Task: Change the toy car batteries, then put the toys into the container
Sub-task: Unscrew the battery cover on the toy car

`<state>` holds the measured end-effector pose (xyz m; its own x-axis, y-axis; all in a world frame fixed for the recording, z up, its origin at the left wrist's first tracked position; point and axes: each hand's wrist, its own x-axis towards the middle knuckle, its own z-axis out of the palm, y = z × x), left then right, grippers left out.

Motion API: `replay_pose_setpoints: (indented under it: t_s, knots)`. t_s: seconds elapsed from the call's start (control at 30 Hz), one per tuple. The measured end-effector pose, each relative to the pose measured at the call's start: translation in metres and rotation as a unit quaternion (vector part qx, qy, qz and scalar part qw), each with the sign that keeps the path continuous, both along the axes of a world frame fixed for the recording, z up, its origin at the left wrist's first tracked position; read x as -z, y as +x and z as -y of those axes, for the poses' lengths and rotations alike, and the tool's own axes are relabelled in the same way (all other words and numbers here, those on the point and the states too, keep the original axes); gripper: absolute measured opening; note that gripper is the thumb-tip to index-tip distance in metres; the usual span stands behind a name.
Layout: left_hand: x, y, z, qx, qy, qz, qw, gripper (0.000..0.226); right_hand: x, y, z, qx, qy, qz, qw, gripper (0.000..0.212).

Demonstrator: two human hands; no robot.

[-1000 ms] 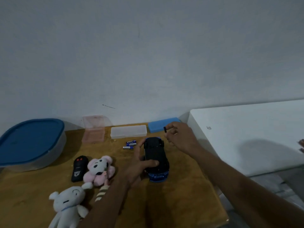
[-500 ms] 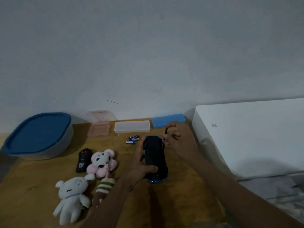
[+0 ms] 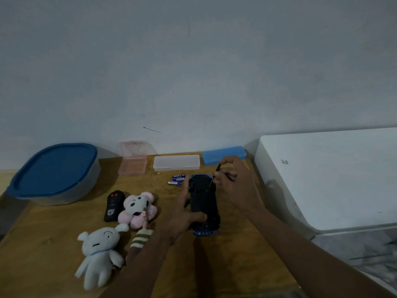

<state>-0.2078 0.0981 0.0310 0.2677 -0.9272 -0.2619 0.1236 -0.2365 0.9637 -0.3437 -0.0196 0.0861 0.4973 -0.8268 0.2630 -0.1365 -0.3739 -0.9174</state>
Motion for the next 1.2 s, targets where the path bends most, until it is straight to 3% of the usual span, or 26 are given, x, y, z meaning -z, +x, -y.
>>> replay_pose_setpoints:
  t_s: [0.8, 1.03, 1.2]
  knots:
    - [-0.0015, 0.0057, -0.0005, 0.008, -0.008, -0.011, 1.0, 0.121, 0.0043, 0.0067, -0.0042, -0.01, -0.013, -0.016, 1.0, 0.018]
    - [-0.0009, 0.0045, -0.0013, 0.008, 0.001, -0.019, 1.0, 0.119, 0.005, 0.0058, -0.0066, -0.019, -0.098, -0.063, 0.993, 0.017]
    - [0.0019, 0.0063, -0.0023, -0.001, 0.006, -0.014, 1.0, 0.121, 0.0053, 0.0076, -0.006, 0.009, -0.122, -0.042, 0.992, 0.014]
